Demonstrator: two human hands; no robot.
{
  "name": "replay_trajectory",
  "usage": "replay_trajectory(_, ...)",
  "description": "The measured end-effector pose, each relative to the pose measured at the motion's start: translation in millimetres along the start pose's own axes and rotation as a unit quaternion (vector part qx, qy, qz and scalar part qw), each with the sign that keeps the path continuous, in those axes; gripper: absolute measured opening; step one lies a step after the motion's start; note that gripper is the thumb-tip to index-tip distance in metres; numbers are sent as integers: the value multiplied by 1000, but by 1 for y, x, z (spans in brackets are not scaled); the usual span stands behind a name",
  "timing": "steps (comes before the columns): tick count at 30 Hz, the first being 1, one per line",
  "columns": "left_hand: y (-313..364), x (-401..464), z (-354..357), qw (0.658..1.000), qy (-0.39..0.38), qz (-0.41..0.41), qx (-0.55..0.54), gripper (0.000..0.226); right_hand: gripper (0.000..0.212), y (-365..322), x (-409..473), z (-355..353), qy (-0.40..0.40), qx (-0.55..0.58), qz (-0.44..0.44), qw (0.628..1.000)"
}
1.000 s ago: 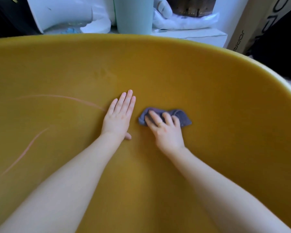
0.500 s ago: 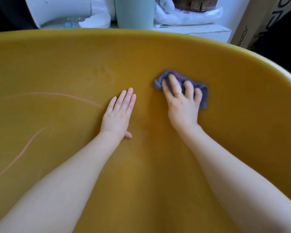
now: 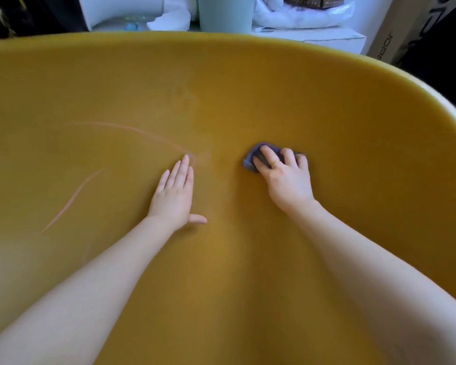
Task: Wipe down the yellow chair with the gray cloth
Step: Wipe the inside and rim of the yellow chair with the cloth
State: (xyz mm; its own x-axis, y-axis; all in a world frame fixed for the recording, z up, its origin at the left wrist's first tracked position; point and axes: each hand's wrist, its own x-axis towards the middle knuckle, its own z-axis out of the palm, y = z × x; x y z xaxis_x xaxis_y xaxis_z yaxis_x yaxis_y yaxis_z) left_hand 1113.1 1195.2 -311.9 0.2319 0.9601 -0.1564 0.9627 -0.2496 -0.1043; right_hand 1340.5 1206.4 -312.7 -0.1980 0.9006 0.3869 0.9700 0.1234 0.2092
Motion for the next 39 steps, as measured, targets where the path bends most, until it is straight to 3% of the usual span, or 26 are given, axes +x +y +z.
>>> replay_trajectory(4,-14,-38,25,996,-57,-55,-43,135,50,-64,-24,2,-127,120,76,982)
replay_trajectory(9,-30,-61,44,994,-91,-62,-14,140,52,-137,-81,2,-207,173,-6,963)
replay_trajectory(12,-33,-65,48,994,-103,-44,-6,141,51,-122,-84,4,-208,146,-98,962)
replay_trajectory(14,-34,-65,50,995,-96,-36,-10,141,49,-104,-74,7,-158,83,-142,974)
replay_trajectory(17,-38,-64,55,996,-85,-32,-18,140,48,-74,-52,8,-125,30,-62,990)
replay_trajectory(21,-41,-62,62,996,-82,-29,-35,140,53,-77,-35,13,-111,78,97,986)
replay_trajectory(23,-43,-62,63,996,-76,-24,-43,141,52,-111,-45,13,-123,135,121,976)
replay_trajectory(28,-46,-64,65,996,-62,-14,-62,140,45,-176,-91,6,-187,201,-7,961)
replay_trajectory(32,-53,-64,66,996,-65,15,-64,140,48,-149,-79,6,-186,110,-110,970)
replay_trajectory(36,-75,-62,68,995,-62,80,-6,138,54,-116,-47,5,-176,32,66,982)
replay_trajectory(39,-78,-60,68,995,-46,92,16,136,57,-134,-43,3,-197,51,149,968)
